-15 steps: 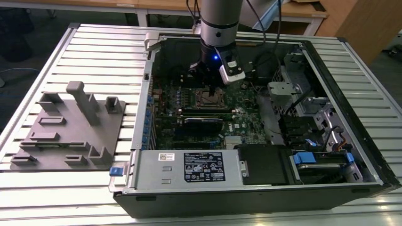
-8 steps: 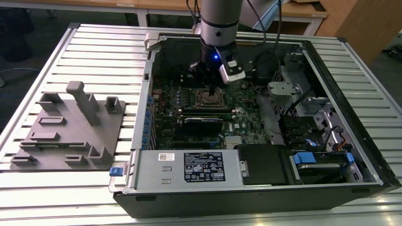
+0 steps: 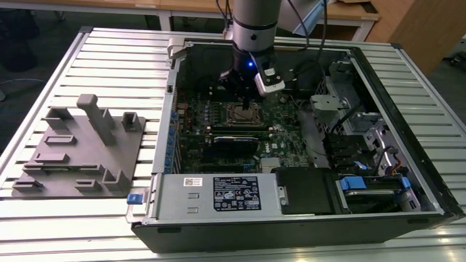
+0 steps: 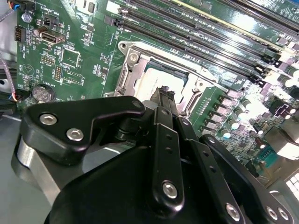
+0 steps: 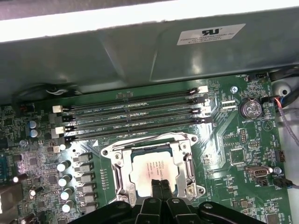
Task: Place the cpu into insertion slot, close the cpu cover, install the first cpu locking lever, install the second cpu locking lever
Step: 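Install the second cpu locking lever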
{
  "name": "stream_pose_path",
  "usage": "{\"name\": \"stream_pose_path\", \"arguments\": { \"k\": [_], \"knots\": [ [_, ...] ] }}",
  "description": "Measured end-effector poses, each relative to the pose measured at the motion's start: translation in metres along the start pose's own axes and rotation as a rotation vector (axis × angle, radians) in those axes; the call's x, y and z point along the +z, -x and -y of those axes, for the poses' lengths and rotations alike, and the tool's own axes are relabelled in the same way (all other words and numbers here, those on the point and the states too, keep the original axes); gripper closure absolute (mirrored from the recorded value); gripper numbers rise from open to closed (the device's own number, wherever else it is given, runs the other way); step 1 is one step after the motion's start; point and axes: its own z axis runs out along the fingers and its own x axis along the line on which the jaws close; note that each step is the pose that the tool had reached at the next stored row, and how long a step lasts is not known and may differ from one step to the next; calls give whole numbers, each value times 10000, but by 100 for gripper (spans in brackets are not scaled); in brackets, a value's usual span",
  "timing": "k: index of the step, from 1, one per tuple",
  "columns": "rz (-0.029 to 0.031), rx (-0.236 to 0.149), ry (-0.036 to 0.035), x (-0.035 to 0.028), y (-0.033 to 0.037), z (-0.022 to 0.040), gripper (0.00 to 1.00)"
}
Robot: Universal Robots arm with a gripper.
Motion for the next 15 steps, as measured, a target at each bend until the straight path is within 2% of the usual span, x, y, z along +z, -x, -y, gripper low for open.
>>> {"name": "stream_pose_path", "arguments": {
  "k": [4,15],
  "knots": [
    [0,1,0,-37,1,-1,89],
    [0,-1,0,-41,5,16,89]
  ]
}}
